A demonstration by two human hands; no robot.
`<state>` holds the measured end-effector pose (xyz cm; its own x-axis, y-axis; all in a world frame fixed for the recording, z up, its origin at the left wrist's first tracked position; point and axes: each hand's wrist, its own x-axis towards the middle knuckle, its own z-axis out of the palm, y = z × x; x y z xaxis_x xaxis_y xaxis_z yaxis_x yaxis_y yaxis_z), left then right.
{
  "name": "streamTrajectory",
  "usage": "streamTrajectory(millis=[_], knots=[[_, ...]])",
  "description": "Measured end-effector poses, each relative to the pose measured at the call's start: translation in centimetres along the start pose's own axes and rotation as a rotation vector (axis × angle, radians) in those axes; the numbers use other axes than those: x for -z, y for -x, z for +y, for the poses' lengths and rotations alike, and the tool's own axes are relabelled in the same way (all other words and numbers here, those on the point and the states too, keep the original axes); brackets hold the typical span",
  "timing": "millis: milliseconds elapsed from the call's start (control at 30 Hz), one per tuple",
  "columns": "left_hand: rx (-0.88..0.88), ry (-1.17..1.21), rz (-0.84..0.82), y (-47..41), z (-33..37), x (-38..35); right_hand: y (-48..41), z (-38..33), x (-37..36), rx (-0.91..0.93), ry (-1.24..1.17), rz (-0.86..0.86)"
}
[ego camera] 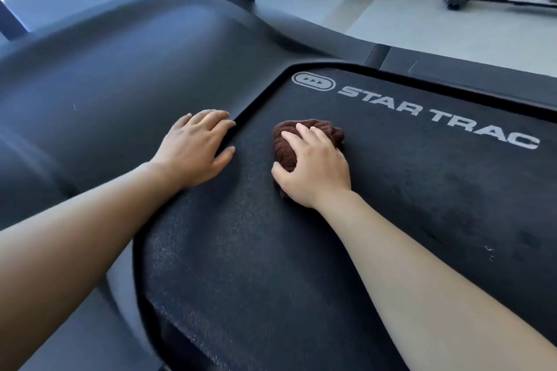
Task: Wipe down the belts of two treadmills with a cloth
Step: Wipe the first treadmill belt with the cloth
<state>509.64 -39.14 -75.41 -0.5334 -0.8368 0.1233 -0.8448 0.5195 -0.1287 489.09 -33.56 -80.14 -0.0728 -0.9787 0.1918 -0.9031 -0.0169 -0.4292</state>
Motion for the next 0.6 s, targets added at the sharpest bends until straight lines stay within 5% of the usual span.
streamTrajectory(millis=[367,600], knots=[[-0.039,-0.168,-0.065,-2.6,-4.1,-1.7,-0.6,-1.9,-0.7,0.024,-0.073,0.078],[-0.039,-0.165,-0.084,-3.0,-4.2,-2.0,-7.0,-2.2,-1.5,-0.085,0.011,-0.046]])
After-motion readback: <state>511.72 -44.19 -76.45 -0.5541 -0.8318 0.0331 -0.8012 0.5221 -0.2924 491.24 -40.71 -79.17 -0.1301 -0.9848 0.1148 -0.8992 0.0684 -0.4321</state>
